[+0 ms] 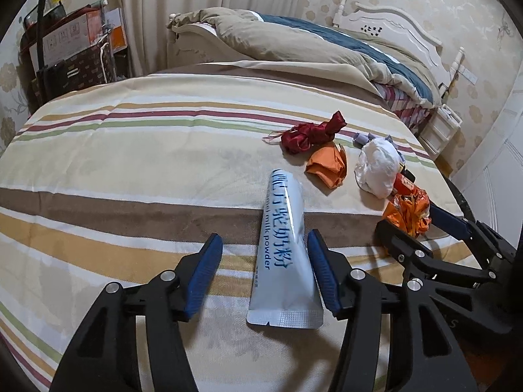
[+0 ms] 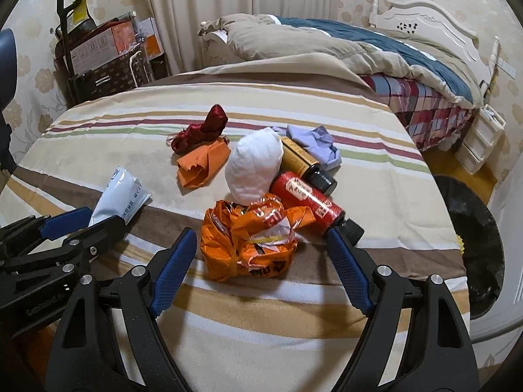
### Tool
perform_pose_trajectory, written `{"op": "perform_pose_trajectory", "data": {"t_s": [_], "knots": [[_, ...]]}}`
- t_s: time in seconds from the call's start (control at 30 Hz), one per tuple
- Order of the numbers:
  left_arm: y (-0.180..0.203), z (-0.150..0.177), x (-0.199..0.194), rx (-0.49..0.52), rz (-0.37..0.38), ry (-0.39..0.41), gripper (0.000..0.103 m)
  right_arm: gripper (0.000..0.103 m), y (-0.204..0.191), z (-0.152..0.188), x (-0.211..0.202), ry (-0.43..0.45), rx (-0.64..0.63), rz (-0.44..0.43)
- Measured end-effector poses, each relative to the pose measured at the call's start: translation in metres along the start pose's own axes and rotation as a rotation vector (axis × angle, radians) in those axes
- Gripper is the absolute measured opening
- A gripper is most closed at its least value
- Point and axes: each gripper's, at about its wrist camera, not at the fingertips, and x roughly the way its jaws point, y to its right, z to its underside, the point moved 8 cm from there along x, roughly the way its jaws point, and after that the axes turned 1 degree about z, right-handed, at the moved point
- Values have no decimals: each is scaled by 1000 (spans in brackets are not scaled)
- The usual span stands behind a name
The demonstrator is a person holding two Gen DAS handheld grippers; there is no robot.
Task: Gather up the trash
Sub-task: 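Lift the milk powder packet with the left tool while the right tool grasps the orange snack bag, then carry the packet in the left tool while the right tool carries the orange bag to the bin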
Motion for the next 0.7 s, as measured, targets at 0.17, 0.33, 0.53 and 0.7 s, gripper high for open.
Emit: {"op": "perform_pose_trajectory", "data": {"t_s": [0.17,0.33,0.53,0.7], "knots": [[4,2,0,36,-15,3,37,55,-3,5,4,-30,-12,-13],[4,3,-1,40,-12,8,33,52,-2,5,0,-20,-8,-19],[3,2,-7,32,-6,34,30,52,1,8,-9,0,0,-19],[7,1,-15,21,1,62,30,52,13,10,-20,24,18,-8]]}}
